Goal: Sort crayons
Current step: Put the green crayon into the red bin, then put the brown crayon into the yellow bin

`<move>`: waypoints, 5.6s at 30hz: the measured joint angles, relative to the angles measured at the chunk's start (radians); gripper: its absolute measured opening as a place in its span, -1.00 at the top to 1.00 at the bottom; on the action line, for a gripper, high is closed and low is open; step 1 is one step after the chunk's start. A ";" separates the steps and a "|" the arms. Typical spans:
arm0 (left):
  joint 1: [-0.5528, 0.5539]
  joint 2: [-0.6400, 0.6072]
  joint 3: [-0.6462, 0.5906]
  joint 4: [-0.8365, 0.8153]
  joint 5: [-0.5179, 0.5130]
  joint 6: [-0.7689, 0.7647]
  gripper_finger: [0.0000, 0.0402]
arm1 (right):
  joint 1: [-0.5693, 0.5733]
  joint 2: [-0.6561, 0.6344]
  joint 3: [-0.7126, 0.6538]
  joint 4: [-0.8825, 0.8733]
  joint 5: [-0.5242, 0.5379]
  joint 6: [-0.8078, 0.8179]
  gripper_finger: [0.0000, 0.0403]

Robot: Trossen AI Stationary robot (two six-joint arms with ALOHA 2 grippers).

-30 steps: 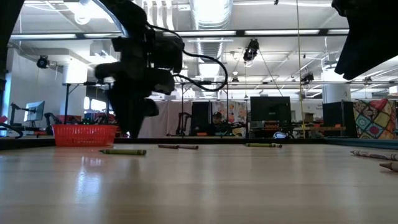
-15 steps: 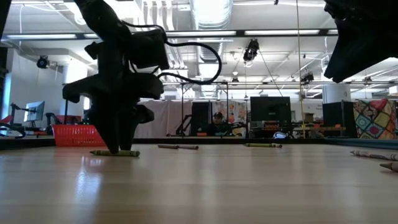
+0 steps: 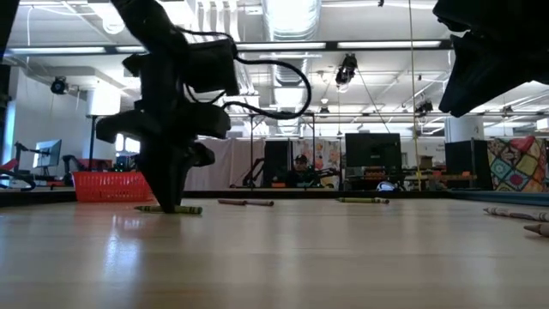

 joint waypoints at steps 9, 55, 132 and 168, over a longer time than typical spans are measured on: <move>0.114 -0.091 0.164 -0.169 -0.013 0.095 0.97 | 0.000 0.000 0.000 0.003 -0.004 0.008 0.44; 0.864 -0.332 0.123 -0.317 0.189 0.001 0.23 | 0.000 0.000 -0.018 0.035 -0.050 0.183 0.43; 0.379 0.326 0.493 -0.222 -0.058 0.324 0.98 | 0.000 0.000 -0.017 0.143 -0.057 0.298 0.44; -0.813 -0.686 -0.221 -0.249 -0.047 -1.938 1.00 | -0.272 0.000 -0.066 0.213 -0.239 -0.438 0.44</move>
